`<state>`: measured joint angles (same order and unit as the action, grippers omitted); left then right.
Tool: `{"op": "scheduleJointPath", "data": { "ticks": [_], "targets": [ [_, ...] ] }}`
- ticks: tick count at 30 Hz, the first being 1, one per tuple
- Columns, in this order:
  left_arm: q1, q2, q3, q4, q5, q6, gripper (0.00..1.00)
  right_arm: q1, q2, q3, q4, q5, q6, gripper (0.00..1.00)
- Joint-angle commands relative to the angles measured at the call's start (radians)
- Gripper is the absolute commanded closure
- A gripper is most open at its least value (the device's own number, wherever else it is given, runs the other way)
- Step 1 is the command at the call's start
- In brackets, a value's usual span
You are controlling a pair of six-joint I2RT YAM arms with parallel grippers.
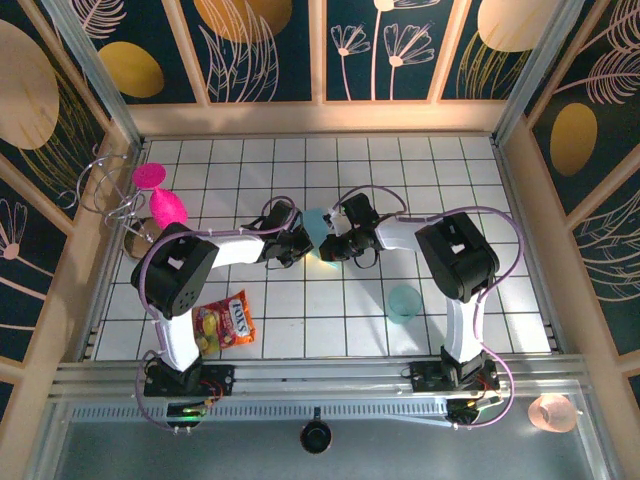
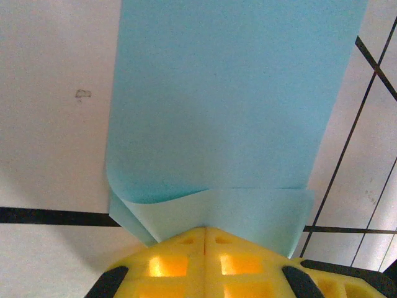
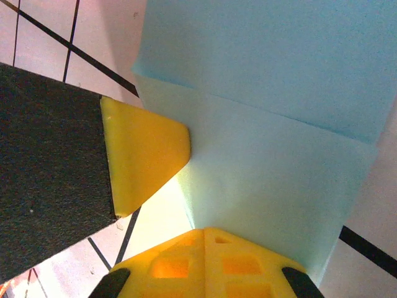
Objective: Fold a paper plane with a square sheet of paper (pick it up from the middle)
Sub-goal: Third fold the triangle at the center of the table.
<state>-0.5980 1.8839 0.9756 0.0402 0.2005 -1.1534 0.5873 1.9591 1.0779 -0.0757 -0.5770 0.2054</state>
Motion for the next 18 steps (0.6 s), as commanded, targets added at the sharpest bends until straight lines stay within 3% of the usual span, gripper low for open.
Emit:
{"op": "scheduleJointPath", "data": {
  "ticks": [1,18],
  "targets": [
    [-0.006,0.063,-0.044,-0.131,-0.045,0.007,0.96,-0.005,-0.017,-0.044,-0.067,0.013,-0.050,1.00],
    [-0.006,0.056,-0.016,-0.135,-0.040,0.015,0.97,-0.063,-0.174,-0.239,-0.067,0.092,-0.046,1.00]
  ]
}}
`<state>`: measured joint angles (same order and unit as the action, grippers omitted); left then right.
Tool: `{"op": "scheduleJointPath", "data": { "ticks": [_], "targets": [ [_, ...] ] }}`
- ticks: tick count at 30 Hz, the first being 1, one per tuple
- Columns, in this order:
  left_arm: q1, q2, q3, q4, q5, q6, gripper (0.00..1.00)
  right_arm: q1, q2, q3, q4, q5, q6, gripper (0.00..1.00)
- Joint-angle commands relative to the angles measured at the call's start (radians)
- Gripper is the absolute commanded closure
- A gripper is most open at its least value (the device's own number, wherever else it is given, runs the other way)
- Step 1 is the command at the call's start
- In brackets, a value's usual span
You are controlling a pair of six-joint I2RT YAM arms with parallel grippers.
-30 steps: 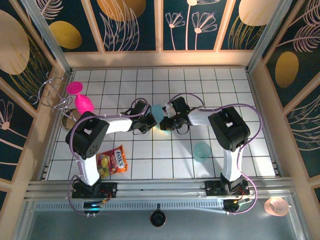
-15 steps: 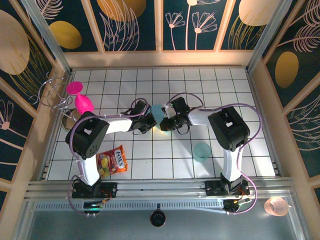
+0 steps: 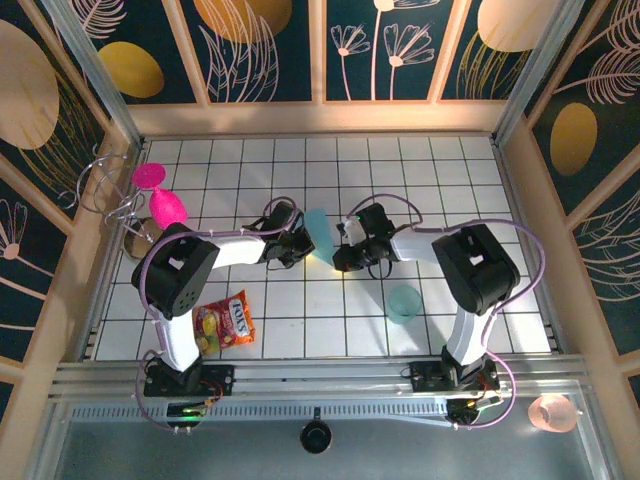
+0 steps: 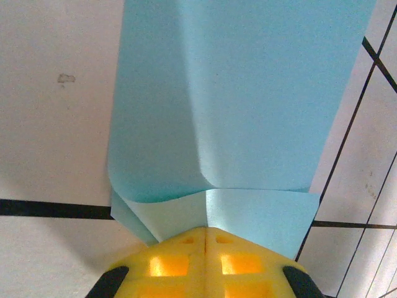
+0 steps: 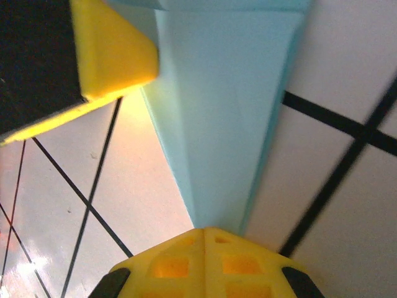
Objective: Fold a paper plane with a square sheet of paper (pick it up from the middle)
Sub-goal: Third fold the triangle at the center of the table.
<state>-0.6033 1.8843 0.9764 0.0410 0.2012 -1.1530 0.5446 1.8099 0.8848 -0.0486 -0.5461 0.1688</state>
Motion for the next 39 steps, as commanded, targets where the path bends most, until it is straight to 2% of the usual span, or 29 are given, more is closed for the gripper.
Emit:
{"op": "scheduleJointPath", "data": {
  "ticks": [1,6,10,14,18,30,36,39],
  "targets": [
    [0.000,0.055,-0.015,-0.135,-0.038,0.014,0.97,-0.020,-0.039,-0.048,-0.093,0.063,-0.008,1.00],
    [0.000,0.053,-0.009,-0.136,-0.029,0.024,0.97,-0.022,-0.135,-0.049,-0.047,0.072,-0.002,1.00],
    [-0.001,0.039,0.037,-0.131,-0.011,0.035,0.97,-0.018,-0.170,-0.004,0.021,0.083,0.072,1.00],
    [-0.001,0.031,0.068,-0.139,-0.017,0.045,0.97,0.020,-0.109,0.042,0.096,0.028,0.133,1.00],
    [0.000,0.037,0.070,-0.136,-0.009,0.044,0.97,0.057,-0.026,0.078,0.084,0.035,0.138,1.00],
    [0.000,0.016,0.088,-0.134,-0.005,0.066,0.97,0.049,0.086,0.096,0.017,0.097,0.157,1.00],
    [-0.003,-0.033,0.091,-0.060,0.046,0.146,0.91,0.049,0.125,0.105,-0.030,0.128,0.165,1.00],
    [-0.003,-0.059,0.046,-0.006,0.068,0.160,0.91,0.048,0.135,0.108,-0.044,0.133,0.173,1.00]
  ]
}}
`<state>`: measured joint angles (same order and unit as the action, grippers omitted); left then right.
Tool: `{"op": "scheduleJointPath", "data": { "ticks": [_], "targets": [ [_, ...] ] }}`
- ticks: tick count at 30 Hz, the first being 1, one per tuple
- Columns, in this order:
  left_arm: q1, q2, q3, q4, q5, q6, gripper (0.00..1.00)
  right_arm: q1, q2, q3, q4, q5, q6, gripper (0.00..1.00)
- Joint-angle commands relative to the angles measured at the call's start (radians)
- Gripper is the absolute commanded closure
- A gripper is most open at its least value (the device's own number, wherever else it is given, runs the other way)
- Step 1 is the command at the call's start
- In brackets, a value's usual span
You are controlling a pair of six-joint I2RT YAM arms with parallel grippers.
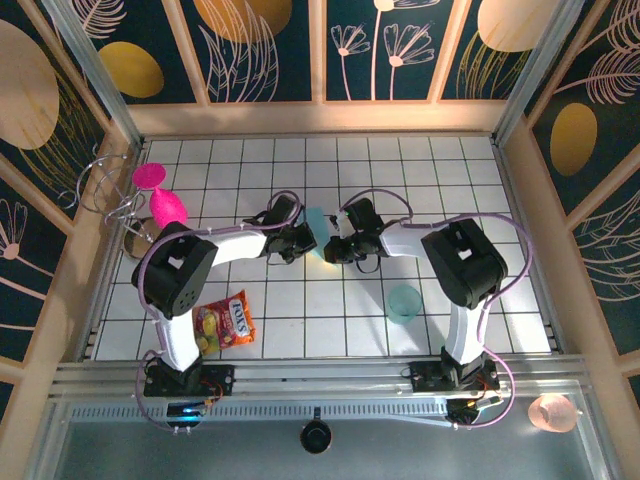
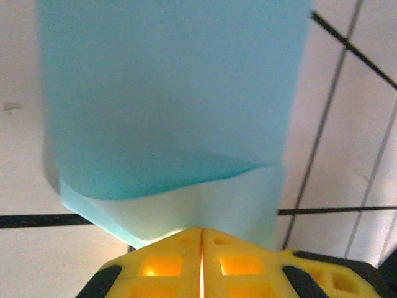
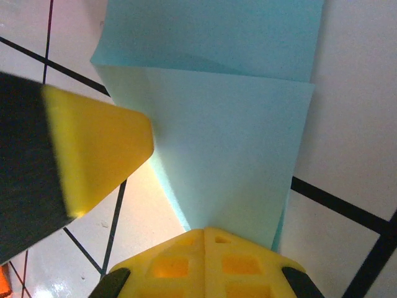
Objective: Fold a paper plane with a square sheet of paper (pick it up from the middle)
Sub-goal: Third fold the triangle at the center of the table.
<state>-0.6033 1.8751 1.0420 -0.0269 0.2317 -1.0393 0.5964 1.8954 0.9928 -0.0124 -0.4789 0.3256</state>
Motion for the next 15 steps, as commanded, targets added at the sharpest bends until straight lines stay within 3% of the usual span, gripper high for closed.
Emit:
{"op": "scheduleJointPath", "data": {
  "ticks": [1,4,15],
  "targets": [
    [-0.004,-0.050,-0.036,0.084,0.055,0.046,0.92,-0.004,0.053,0.001,-0.084,0.065,0.019,1.00],
    [-0.016,-0.034,-0.055,0.128,0.099,0.039,0.92,-0.003,0.056,0.003,-0.091,0.060,0.027,1.00],
    [-0.025,0.048,-0.050,0.130,0.063,0.000,0.98,-0.004,0.059,0.000,-0.117,0.075,0.027,1.00]
  ]
}}
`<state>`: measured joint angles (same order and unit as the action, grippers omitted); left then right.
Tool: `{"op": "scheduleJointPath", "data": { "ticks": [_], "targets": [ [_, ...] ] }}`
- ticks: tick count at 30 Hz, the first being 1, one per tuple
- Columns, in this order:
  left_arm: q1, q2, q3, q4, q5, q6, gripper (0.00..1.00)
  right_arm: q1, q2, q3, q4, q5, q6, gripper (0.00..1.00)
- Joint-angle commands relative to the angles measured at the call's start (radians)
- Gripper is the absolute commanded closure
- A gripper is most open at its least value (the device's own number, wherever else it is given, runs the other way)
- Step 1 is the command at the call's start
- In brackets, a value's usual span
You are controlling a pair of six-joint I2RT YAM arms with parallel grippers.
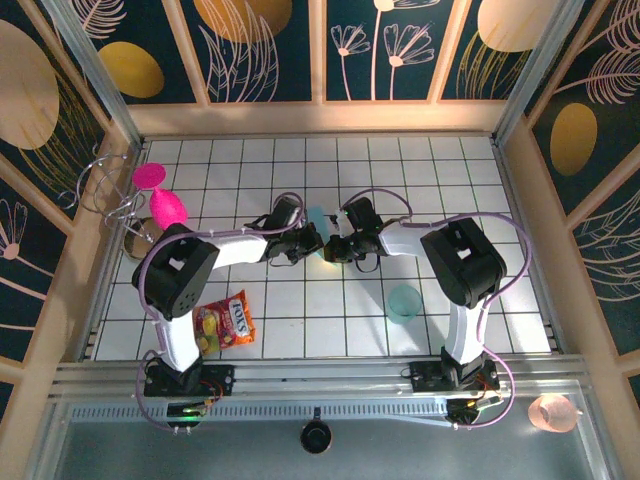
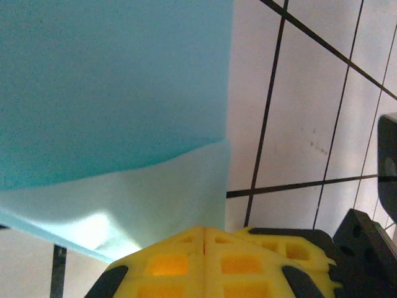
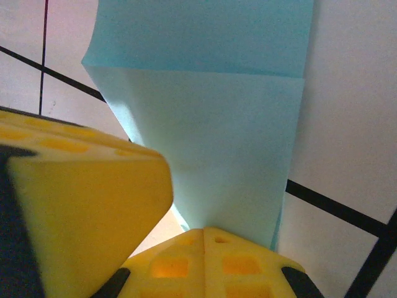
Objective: Fold a paper plane with a square sheet of paper (pick it up from the middle)
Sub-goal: Third fold the triangle at the center of the table.
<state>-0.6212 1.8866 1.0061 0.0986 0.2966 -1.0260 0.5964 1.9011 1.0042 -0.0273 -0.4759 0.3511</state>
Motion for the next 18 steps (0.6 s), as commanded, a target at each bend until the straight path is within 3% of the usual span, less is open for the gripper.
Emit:
{"op": "scheduleJointPath", "data": {
  "ticks": [1,11,18],
  "targets": [
    [-0.006,0.038,-0.021,0.010,-0.009,-0.020,0.98,-0.004,0.053,-0.012,-0.105,0.075,0.003,1.00],
    [0.003,0.043,-0.095,0.018,-0.081,-0.038,1.00,-0.004,0.060,-0.021,-0.145,0.126,0.005,1.00],
    [0.095,0.014,-0.122,0.011,-0.090,0.011,1.00,-0.009,0.068,-0.031,-0.184,0.189,0.002,1.00]
  ]
}}
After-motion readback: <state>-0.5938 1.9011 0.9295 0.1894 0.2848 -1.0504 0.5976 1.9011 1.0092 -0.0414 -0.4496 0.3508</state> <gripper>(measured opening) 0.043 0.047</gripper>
